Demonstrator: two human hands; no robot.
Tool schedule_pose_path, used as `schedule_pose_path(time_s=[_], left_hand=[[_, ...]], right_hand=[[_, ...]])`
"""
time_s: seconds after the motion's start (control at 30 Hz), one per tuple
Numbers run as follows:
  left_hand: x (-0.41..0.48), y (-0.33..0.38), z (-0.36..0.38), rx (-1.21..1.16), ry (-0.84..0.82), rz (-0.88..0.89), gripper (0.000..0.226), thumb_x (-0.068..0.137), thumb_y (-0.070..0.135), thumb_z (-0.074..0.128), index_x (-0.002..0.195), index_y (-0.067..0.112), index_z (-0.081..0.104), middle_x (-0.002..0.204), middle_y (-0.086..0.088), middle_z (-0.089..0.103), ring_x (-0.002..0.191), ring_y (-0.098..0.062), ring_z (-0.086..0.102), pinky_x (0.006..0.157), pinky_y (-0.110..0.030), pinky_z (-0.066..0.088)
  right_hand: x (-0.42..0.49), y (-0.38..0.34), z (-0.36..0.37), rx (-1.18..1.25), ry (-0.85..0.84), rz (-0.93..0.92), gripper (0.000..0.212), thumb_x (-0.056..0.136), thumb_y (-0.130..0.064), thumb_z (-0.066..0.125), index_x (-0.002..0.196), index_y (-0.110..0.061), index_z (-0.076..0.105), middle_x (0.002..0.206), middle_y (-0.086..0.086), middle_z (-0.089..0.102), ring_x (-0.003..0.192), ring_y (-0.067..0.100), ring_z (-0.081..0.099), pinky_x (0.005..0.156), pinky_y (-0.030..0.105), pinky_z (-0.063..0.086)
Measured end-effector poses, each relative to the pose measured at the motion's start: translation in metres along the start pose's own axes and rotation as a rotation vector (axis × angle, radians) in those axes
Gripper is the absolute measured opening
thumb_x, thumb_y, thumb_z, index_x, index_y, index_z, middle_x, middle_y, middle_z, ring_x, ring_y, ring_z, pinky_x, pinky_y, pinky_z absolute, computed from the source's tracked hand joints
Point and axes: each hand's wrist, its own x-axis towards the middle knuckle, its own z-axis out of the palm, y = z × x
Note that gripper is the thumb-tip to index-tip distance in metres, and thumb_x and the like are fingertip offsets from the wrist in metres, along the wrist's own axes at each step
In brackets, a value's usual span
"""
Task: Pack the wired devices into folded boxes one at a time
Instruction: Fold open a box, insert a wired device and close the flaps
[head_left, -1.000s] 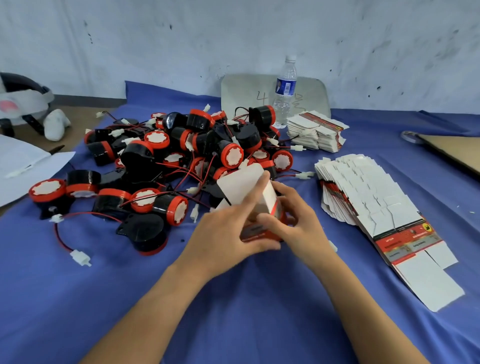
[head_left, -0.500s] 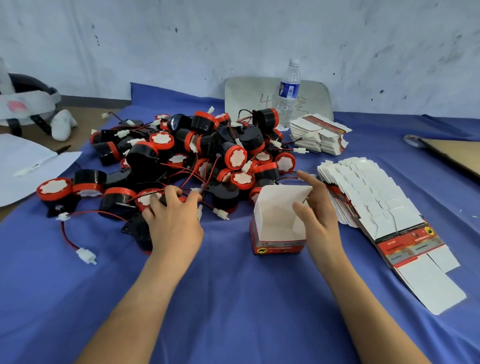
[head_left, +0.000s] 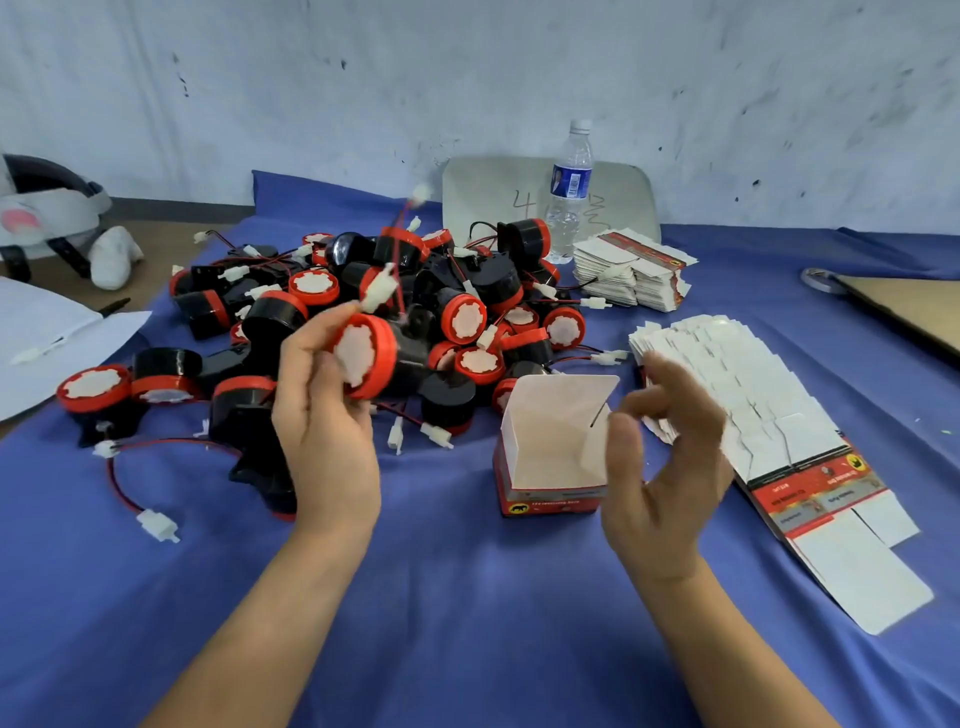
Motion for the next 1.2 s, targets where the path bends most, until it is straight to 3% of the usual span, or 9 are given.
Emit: schedule_pose_path(time_s=[0.1, 0.23, 0.33, 0.43, 0.53, 0.63, 0.83, 1.07, 1.2], left_hand=[[-0.016, 0.000, 0.004, 0.148, -0.187, 0.257, 0.035, 0.101, 0.008, 0.033, 0.109, 0.026, 0.061, 0.132, 0.006, 0.058, 0.129, -0.016, 0.049, 0.104, -0.034, 0.040], [-0.040, -0.003, 0.012, 0.257, -0.509, 0.449, 0.032, 0.102, 0.010, 0.031, 0.121, 0.019, 0.054, 0.144, 0.005, 0.049, 0.137, -0.021, 0.042, 0.109, -0.029, 0.035], [-0.045, -0.007, 0.012, 0.250, -0.607, 0.416, 0.030, 0.105, 0.019, 0.031, 0.122, 0.022, 0.056, 0.142, 0.003, 0.051, 0.134, -0.026, 0.046, 0.105, -0.041, 0.041], [-0.044, -0.009, 0.010, 0.168, -0.641, 0.309, 0.033, 0.100, 0.042, 0.044, 0.131, 0.031, 0.049, 0.140, -0.001, 0.050, 0.127, -0.035, 0.051, 0.096, -0.049, 0.048], [-0.046, -0.015, 0.011, 0.244, -0.756, 0.325, 0.080, 0.075, 0.045, 0.079, 0.140, 0.022, 0.040, 0.148, -0.002, 0.037, 0.136, -0.031, 0.041, 0.095, -0.039, 0.050], [-0.047, -0.020, 0.013, 0.379, -0.898, 0.392, 0.100, 0.066, 0.039, 0.088, 0.145, 0.018, 0.030, 0.154, -0.002, 0.027, 0.141, -0.028, 0.032, 0.102, -0.044, 0.045], [-0.055, -0.015, 0.016, 0.454, -1.011, 0.457, 0.096, 0.066, 0.048, 0.083, 0.140, 0.021, 0.030, 0.143, 0.003, 0.032, 0.136, -0.015, 0.037, 0.104, -0.033, 0.041], [-0.069, -0.017, 0.021, 0.614, -1.152, 0.385, 0.075, 0.081, 0.042, 0.072, 0.140, 0.039, 0.026, 0.145, 0.013, 0.031, 0.120, -0.009, 0.049, 0.088, -0.030, 0.054], [-0.070, -0.019, 0.019, 0.498, -1.053, 0.254, 0.060, 0.085, 0.041, 0.066, 0.136, 0.042, 0.034, 0.129, 0.027, 0.046, 0.110, 0.000, 0.055, 0.085, -0.012, 0.048]], right_hand=[[-0.006, -0.009, 0.007, 0.052, -0.126, -0.100, 0.030, 0.102, -0.027, 0.043, 0.128, -0.014, 0.049, 0.083, -0.006, 0.058, 0.061, 0.031, 0.057, 0.064, 0.046, 0.044], [-0.008, -0.014, 0.006, 0.097, -0.242, -0.068, 0.039, 0.102, -0.038, 0.040, 0.137, -0.021, 0.037, 0.114, -0.008, 0.064, 0.084, 0.029, 0.065, 0.074, 0.041, 0.052], [-0.008, -0.014, 0.003, 0.116, -0.242, -0.003, 0.038, 0.103, -0.034, 0.040, 0.137, -0.019, 0.044, 0.115, -0.006, 0.063, 0.097, 0.015, 0.065, 0.085, 0.027, 0.048], [-0.006, -0.010, 0.006, -0.001, -0.176, -0.014, 0.024, 0.101, -0.021, 0.048, 0.121, -0.012, 0.058, 0.109, -0.006, 0.064, 0.087, 0.012, 0.062, 0.083, 0.021, 0.047], [-0.007, -0.008, 0.009, -0.118, -0.088, 0.029, 0.020, 0.097, -0.015, 0.052, 0.113, -0.015, 0.063, 0.089, -0.003, 0.067, 0.071, 0.010, 0.061, 0.072, 0.010, 0.044], [-0.005, -0.010, 0.008, -0.100, 0.011, 0.244, 0.026, 0.096, -0.020, 0.050, 0.119, -0.022, 0.063, 0.074, -0.009, 0.064, 0.050, 0.010, 0.054, 0.053, 0.023, 0.046], [0.014, -0.006, -0.001, 0.238, 0.300, 0.733, 0.023, 0.100, -0.013, 0.050, 0.112, -0.026, 0.063, 0.070, -0.008, 0.064, 0.036, 0.008, 0.044, 0.038, 0.018, 0.039], [0.024, -0.003, -0.007, 0.335, 0.419, 0.873, 0.022, 0.101, -0.009, 0.047, 0.104, -0.023, 0.063, 0.065, -0.005, 0.061, 0.036, 0.007, 0.041, 0.039, 0.016, 0.035], [0.022, -0.006, -0.005, 0.334, 0.396, 0.835, 0.024, 0.101, -0.010, 0.047, 0.103, -0.025, 0.064, 0.065, -0.008, 0.062, 0.039, 0.007, 0.044, 0.041, 0.016, 0.037]])
